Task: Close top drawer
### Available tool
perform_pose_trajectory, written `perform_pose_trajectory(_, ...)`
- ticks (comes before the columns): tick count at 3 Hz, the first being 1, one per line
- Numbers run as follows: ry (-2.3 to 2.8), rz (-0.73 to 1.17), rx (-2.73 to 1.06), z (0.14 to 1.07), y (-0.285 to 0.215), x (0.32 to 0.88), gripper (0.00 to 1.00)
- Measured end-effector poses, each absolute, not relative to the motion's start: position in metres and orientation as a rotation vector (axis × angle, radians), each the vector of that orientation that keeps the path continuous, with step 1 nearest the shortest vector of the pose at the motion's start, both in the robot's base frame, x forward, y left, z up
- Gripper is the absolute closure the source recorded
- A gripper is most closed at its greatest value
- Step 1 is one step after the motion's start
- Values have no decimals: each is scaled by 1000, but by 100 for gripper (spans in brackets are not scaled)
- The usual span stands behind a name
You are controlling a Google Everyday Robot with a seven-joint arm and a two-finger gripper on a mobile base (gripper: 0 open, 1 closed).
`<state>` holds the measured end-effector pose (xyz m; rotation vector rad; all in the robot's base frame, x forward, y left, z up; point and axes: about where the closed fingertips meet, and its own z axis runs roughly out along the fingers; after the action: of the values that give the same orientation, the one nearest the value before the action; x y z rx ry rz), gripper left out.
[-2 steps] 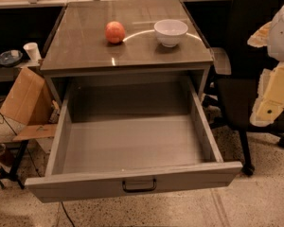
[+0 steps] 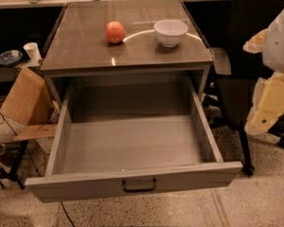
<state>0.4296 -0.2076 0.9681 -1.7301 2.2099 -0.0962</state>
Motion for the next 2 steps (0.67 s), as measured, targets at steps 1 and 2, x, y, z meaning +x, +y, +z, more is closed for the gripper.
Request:
perform_pose_trajectory(1, 2163, -43, -1756, 940, -180, 403, 0)
perform_pose_trajectory(2, 2141, 6, -1785, 895, -154, 374, 0)
